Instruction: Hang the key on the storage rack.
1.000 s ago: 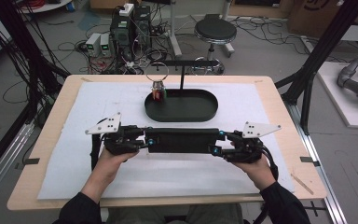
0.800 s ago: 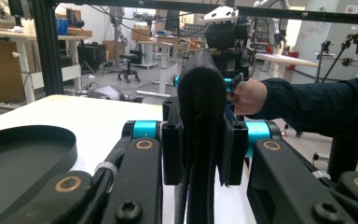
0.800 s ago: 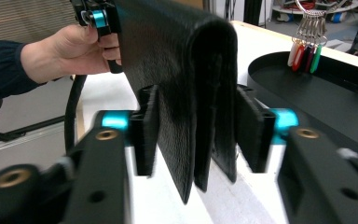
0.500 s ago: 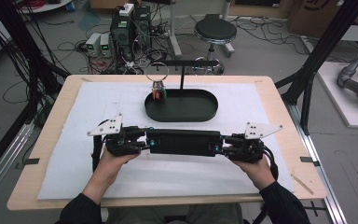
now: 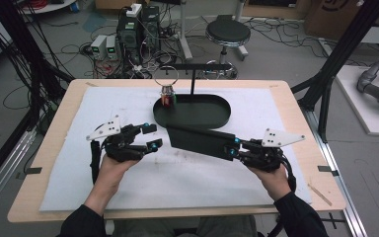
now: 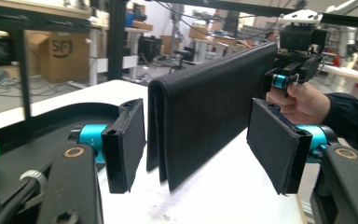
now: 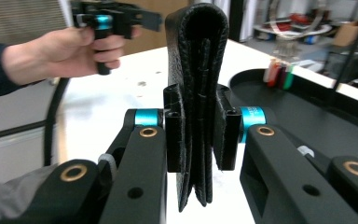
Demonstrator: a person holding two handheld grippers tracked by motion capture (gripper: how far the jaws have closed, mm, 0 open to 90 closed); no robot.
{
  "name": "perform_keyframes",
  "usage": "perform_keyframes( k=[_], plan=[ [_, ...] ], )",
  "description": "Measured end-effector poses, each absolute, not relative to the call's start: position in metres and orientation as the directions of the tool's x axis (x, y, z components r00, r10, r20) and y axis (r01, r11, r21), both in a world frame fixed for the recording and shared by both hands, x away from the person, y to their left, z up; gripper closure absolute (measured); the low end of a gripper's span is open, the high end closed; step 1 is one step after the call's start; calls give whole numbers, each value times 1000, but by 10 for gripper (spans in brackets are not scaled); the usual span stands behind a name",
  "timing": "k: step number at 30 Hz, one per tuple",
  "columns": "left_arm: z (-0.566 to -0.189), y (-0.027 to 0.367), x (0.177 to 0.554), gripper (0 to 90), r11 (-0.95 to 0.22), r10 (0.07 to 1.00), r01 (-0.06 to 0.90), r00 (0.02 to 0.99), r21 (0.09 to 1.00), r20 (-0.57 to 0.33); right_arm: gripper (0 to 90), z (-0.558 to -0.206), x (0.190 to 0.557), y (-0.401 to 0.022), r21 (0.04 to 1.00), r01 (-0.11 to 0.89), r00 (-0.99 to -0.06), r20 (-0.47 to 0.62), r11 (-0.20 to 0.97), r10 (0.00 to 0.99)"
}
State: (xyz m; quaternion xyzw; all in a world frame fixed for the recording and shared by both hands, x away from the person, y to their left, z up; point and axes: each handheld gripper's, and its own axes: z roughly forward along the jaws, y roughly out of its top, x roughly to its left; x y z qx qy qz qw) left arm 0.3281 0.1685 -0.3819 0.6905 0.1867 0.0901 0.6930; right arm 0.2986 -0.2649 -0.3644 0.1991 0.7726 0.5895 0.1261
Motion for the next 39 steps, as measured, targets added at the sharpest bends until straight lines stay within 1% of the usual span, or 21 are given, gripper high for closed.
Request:
perform_keyframes(
  k=[10, 15, 21, 26, 39],
  plan=[
    [-380, 183, 316, 354, 1, 452, 114, 886, 993, -102, 784, -362, 323, -275, 966, 179, -811, 37, 187, 584],
    [-381, 185, 307, 336, -29, 482, 102, 873, 994, -75, 784, -364, 338, -277, 967, 187, -782, 41, 171, 622],
    [-381, 187, 295, 315, -97, 523, 76, 852, 992, -14, 784, -366, 355, -272, 966, 194, -759, 37, 171, 650],
    [-385, 189, 288, 307, -124, 536, 77, 844, 989, 2, 784, -367, 371, -266, 966, 201, -746, 43, 164, 664],
    [-391, 196, 279, 307, -119, 553, 78, 833, 990, 0, 784, -377, 411, -239, 959, 223, -720, 41, 175, 693]
  ],
)
